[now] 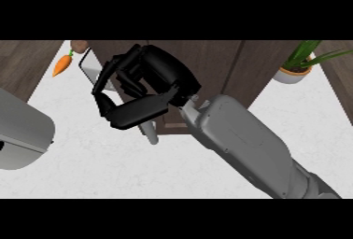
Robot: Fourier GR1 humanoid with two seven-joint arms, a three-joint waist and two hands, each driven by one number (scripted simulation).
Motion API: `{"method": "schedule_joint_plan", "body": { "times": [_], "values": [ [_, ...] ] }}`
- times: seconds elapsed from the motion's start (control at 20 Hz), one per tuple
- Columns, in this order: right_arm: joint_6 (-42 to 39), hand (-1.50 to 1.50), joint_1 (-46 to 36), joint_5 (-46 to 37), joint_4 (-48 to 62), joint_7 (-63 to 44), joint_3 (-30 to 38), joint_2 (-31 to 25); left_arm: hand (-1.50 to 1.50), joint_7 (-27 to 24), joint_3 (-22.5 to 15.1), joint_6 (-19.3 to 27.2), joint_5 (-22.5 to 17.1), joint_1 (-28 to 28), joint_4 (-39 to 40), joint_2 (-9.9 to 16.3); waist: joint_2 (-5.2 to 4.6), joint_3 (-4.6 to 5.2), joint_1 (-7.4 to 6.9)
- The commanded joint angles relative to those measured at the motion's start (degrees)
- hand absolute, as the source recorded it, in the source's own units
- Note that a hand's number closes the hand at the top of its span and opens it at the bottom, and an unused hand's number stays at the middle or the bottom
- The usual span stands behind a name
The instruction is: Pick up the bottled water, place it into the cabinet and close the cabinet
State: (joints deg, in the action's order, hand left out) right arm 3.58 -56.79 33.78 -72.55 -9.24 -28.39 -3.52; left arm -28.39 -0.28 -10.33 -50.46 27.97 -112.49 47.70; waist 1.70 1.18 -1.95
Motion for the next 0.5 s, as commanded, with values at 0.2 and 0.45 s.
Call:
{"method": "schedule_joint_plan", "body": {
  "times": [0.2, 0.45],
  "values": [
    [4.65, -1.5, -0.57, -4.42, 9.23, 3.73, 7.32, -6.2, -1.5, 2.17, -1.65, 1.05, 0.6, -1.63, -2.59, -0.62, -2.07, -1.18, 1.17],
    [2.11, -1.5, -2.1, -3.19, 11.06, 4.83, 10.0, -7.63, -1.5, 3.5, -2.41, 2.74, 0.81, -3.19, -2.88, -1.55, -2.39, -1.18, 1.16]
  ]
}}
